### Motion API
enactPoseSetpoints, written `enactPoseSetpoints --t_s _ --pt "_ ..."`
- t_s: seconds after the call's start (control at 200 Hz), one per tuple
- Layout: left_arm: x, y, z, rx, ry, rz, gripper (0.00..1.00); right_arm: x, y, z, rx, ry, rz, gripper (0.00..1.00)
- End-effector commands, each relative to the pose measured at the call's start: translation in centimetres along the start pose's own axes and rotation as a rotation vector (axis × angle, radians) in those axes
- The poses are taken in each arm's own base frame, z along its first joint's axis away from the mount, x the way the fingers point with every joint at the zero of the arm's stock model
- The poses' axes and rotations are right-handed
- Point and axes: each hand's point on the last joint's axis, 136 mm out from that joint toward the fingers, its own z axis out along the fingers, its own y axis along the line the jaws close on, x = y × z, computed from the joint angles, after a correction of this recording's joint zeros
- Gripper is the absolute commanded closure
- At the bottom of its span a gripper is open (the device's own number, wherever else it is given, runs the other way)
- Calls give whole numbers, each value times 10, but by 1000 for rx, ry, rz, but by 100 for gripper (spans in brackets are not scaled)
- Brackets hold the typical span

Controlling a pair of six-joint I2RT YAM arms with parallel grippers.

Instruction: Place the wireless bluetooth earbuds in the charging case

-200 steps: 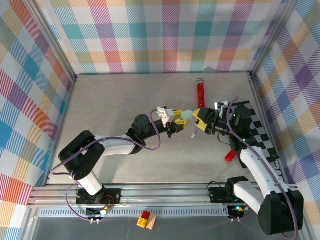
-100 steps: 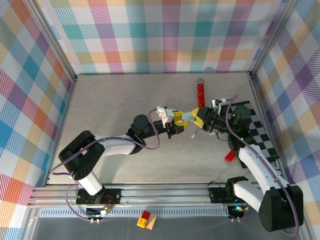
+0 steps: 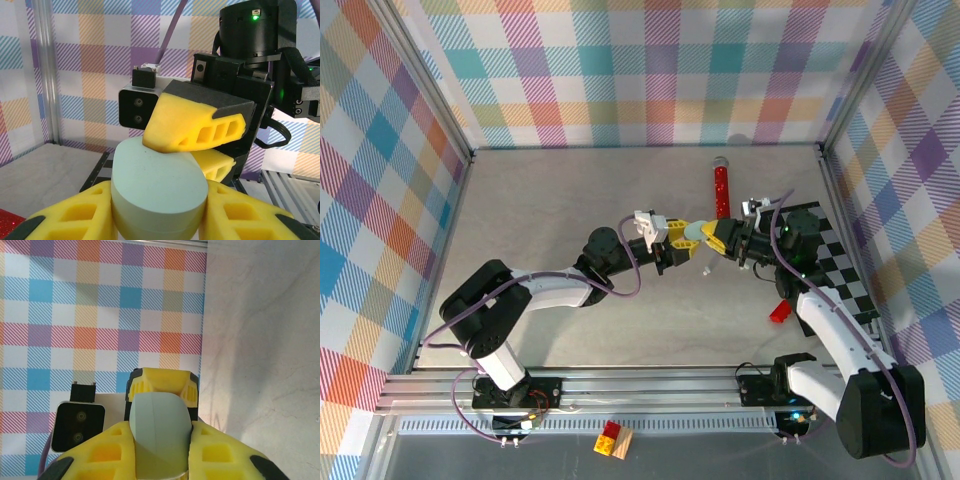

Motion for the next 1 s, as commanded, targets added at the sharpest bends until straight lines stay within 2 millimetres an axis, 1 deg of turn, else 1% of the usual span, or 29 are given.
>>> enactPoseSetpoints --t_s 0.0,0.085,0.115,0.195,0.245,0.375,0.475,0.605,0.62,0.635,0.78,0.865,0.995 --pt "-20 -4 1 20 -60 43 52 -2 9 2 -40 -14 -25 90" --pt "-20 -3 -1 7 -61 45 36 -5 13 1 -59 -32 -29 93" --pt "-20 -3 -2 4 -60 46 32 -6 14 1 -66 -36 -30 94" --pt "-19 -2 -3 -1 -59 51 25 -7 18 1 -84 -40 -24 95" --pt "-18 -2 -3 -5 -60 53 24 -8 19 1 -92 -39 -18 95" --pt "-19 0 -3 -15 -70 63 26 -7 14 3 -87 -29 9 96" --pt "-20 0 -1 -9 -75 68 34 -8 12 3 -87 -28 25 96" --pt "-16 1 3 -2 -79 83 42 -7 11 4 -84 -23 50 97" --pt "-16 2 3 -2 -81 85 43 -7 11 4 -85 -22 52 97" --pt "-15 2 3 -3 -79 85 44 -8 15 4 -99 -25 33 97" --pt "-15 4 7 -3 -89 93 45 -8 17 4 -110 -21 39 98" --pt "-14 6 8 -11 -90 97 48 -7 18 4 -112 -17 40 98" --pt "-15 7 10 -12 -93 100 49 -7 15 4 -107 -14 47 98"
